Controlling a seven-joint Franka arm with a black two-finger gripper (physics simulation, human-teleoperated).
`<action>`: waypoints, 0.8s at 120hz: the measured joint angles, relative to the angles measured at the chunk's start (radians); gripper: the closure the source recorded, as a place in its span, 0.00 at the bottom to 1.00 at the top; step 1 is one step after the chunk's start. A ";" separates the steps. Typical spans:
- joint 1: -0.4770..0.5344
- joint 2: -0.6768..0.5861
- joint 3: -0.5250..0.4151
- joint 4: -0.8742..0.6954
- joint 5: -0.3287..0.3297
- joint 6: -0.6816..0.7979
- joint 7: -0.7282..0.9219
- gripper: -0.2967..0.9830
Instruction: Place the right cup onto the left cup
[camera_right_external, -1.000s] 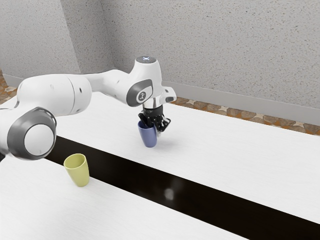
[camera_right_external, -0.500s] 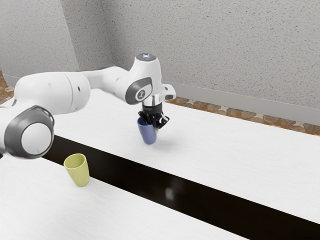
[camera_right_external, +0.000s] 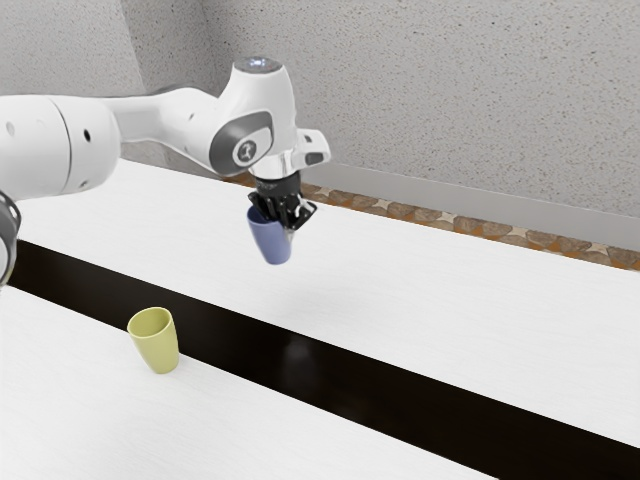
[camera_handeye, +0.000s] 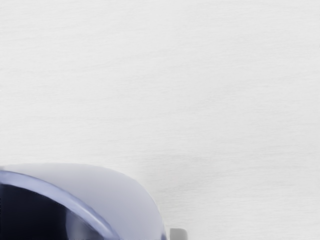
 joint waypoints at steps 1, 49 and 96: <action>0.000 -0.008 0.002 -0.007 -0.002 0.000 0.000 0.84; 0.008 -0.283 0.058 -0.276 -0.069 -0.011 -0.018 0.84; 0.022 -0.393 0.134 -0.413 -0.085 -0.048 -0.019 0.84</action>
